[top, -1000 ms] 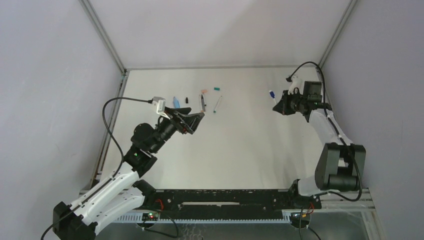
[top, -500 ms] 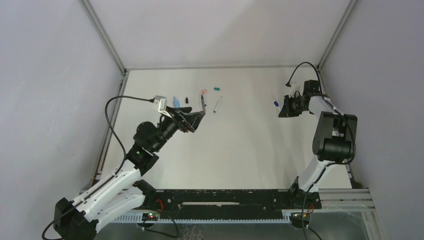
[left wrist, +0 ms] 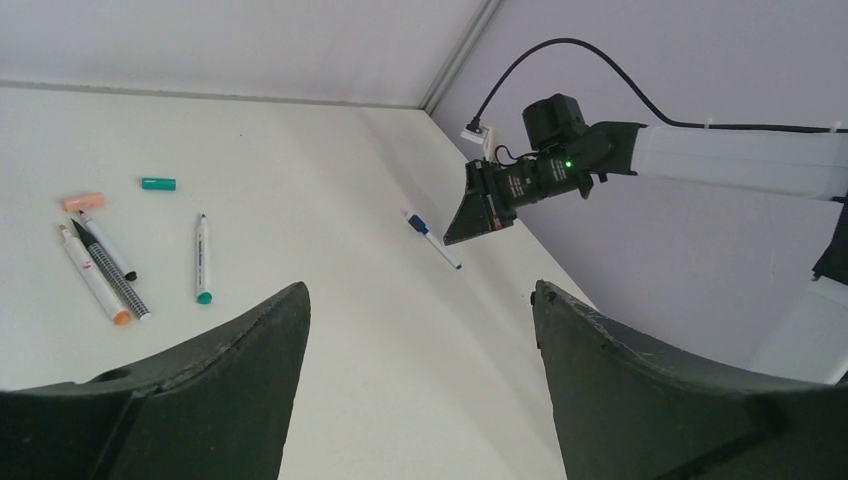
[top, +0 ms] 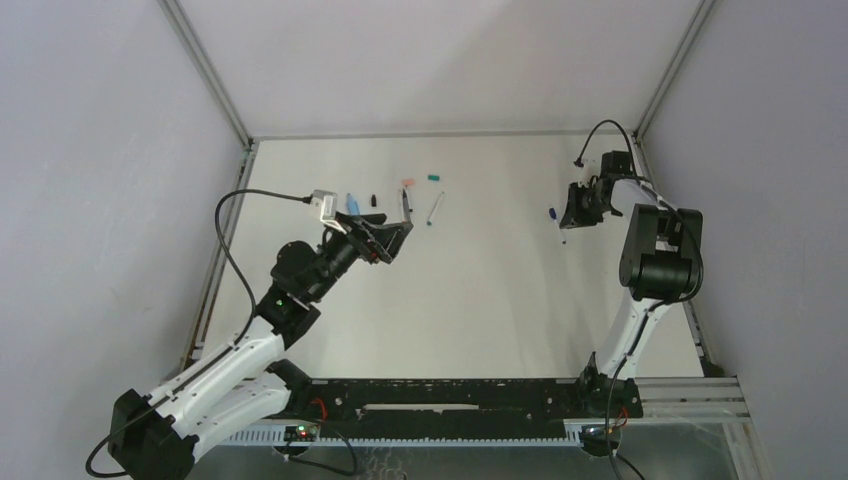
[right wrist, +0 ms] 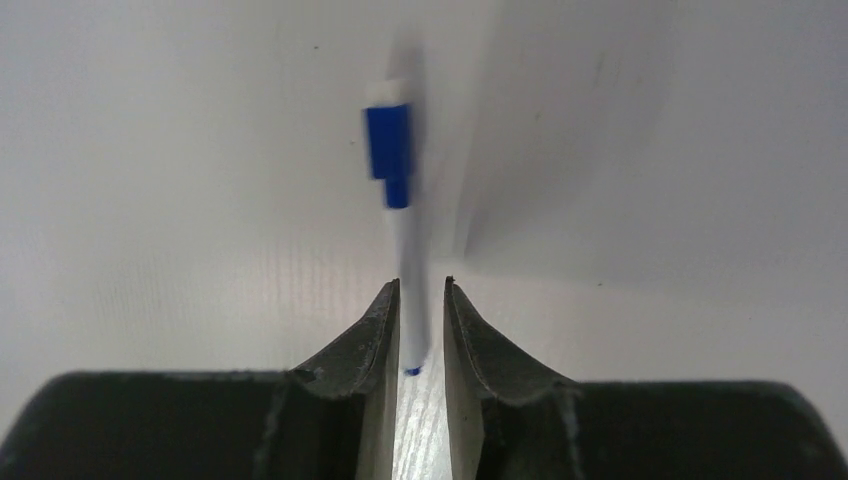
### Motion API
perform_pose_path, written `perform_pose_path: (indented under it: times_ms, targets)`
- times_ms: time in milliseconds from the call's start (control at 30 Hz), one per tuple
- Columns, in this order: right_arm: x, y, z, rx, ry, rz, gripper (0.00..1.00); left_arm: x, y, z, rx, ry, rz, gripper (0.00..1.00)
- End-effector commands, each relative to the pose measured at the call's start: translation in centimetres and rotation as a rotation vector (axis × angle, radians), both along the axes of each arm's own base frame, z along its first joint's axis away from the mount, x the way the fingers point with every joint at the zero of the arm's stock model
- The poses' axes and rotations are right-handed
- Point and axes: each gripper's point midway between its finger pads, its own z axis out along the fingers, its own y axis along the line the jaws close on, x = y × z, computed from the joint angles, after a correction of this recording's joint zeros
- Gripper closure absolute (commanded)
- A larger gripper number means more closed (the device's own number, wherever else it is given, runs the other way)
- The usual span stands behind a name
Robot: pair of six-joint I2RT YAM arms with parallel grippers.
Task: Insert the pens into the pen caps
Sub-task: Place the pen at the center of the board, then move the pen to the center of the board.
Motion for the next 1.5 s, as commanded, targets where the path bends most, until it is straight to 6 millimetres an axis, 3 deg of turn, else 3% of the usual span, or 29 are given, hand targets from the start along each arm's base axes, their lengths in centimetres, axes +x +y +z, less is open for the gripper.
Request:
perform_pose_path:
  times_ms: [0,133,267,533,667,1000,1233,1467]
  targets:
    - [1.0,-0.5,-0.1,-0.019,0.028,-0.067,0.71,0.0,0.0,0.5,-0.03,-0.019,-0.003,0.15]
    - [1.2,-0.5,-0.1,-0.006,0.032,-0.082,0.69,-0.1,0.0,0.4,-0.033,-0.017,-0.007,0.14]
    - [1.2,-0.3,1.1,0.027,0.009,-0.085,0.66,-0.2,0.2,0.5,-0.036,-0.022,-0.003,0.15]
    - [0.3,0.7,6.6,0.119,-0.107,-0.009,0.61,-0.3,0.7,0.3,-0.042,-0.025,0.019,0.14]
    - [-1.2,2.2,9.4,0.219,-0.166,0.048,0.58,-0.2,0.8,0.1,-0.039,-0.021,0.025,0.14]
    - [-7.2,8.8,17.0,0.54,-0.293,0.349,0.53,1.3,2.4,-0.9,0.033,0.03,0.13,0.13]
    - [-9.2,11.1,20.0,0.615,-0.351,0.467,0.51,2.8,3.4,-2.0,0.069,0.103,0.189,0.12]
    - [-10.7,12.1,23.0,0.644,-0.414,0.518,0.5,4.7,5.0,-3.9,0.09,0.237,0.257,0.13]
